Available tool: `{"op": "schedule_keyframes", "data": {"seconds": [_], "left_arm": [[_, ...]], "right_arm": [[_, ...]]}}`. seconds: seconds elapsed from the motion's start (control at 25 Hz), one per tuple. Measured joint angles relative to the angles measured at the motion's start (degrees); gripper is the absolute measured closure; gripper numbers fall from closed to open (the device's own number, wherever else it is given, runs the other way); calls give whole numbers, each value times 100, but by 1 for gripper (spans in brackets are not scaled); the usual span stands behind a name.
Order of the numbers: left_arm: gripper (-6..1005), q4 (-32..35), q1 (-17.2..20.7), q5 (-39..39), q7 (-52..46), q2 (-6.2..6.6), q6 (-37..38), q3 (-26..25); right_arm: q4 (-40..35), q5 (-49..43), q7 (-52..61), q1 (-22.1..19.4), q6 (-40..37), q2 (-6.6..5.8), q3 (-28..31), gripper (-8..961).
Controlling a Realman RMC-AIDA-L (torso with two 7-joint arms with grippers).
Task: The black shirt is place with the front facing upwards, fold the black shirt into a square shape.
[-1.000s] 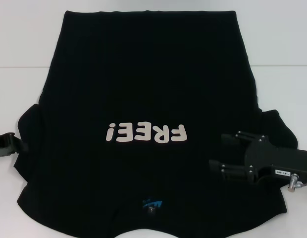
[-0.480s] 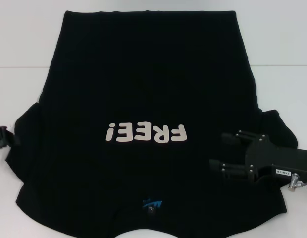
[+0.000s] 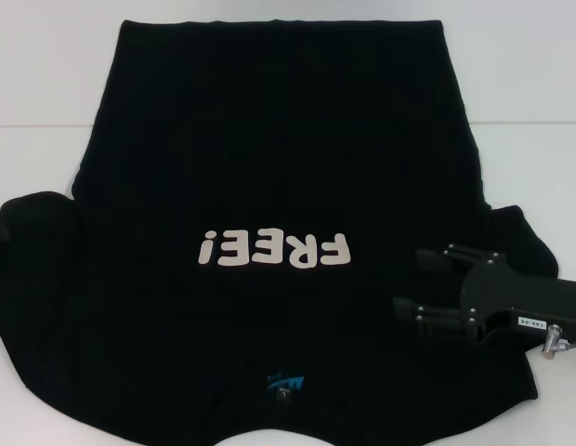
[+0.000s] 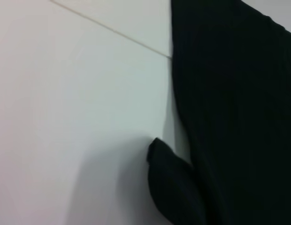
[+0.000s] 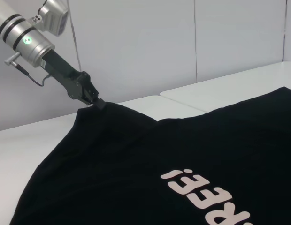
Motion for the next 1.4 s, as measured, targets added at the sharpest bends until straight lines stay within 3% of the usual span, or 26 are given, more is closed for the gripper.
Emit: {"op": "schedule_keyframes", "data": {"seconds": [0.64,1.0,1.16,1.4], "left_arm": [[999,346,20,-42,-120,0,324,-218],[993,355,-129,-203,-97,-107,624,-210],[988,485,-218,-650,-69,-268,912,-158],[979,513,-386,-757,-17,-696,761,317]], "right_arm": [[0,2,0,-16,-15,0,0,102],[12,1,0,-20,-14,7,0,102],[53,1,0,-24,-10,9,0,102],[75,1,0,-16,-10,9,0,102]]}}
